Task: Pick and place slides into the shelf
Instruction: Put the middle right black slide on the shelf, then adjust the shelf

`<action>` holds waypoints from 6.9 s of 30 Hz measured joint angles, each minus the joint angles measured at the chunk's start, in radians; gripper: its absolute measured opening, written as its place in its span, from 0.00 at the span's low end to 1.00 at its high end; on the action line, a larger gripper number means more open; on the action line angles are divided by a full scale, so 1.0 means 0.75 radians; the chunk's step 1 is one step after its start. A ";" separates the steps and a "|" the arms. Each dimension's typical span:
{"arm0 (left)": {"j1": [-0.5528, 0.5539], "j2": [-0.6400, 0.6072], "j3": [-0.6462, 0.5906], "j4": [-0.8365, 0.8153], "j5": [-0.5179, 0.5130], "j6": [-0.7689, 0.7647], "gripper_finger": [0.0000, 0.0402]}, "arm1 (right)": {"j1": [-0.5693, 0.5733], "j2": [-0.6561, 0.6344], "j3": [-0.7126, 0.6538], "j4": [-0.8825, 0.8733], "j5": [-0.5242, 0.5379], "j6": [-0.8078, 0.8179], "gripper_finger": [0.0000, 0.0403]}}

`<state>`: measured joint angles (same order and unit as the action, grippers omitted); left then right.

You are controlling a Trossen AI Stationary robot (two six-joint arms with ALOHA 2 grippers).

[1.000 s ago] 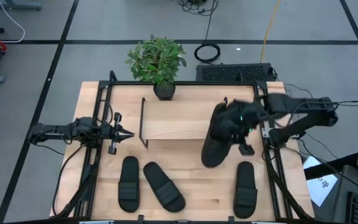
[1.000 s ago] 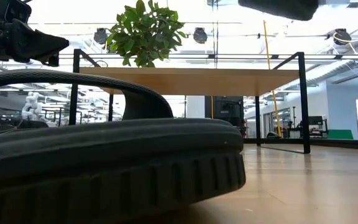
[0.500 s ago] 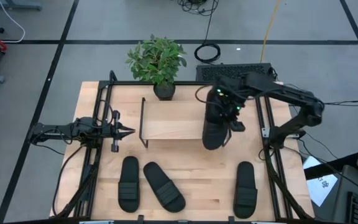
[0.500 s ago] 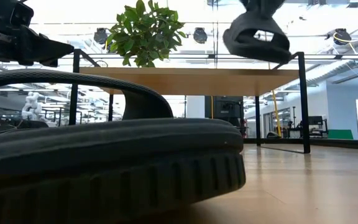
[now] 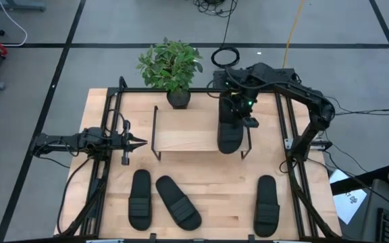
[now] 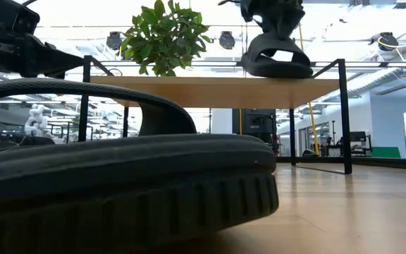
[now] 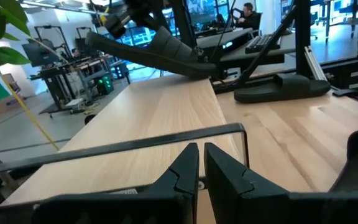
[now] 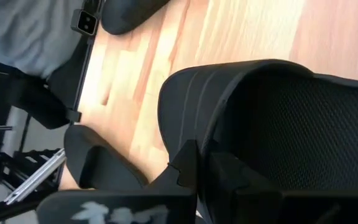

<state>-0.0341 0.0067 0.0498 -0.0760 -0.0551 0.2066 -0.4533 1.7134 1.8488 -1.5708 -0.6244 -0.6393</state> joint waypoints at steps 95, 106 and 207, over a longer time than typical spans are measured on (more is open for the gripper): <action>0.000 0.000 0.000 -0.006 0.000 0.034 0.08 | 0.511 -0.658 -0.433 0.748 0.597 0.610 0.03; 0.000 0.000 -0.001 0.293 0.002 -0.029 0.08 | 1.154 -0.684 -0.692 0.941 1.379 1.020 0.00; 0.000 0.000 -0.001 0.266 0.002 -0.071 0.08 | 1.564 -1.143 -1.761 1.754 1.887 1.636 0.00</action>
<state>-0.0340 0.0063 0.0494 0.1238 -0.0540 0.1535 0.7197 0.8558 0.5278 -0.2553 0.7909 0.5880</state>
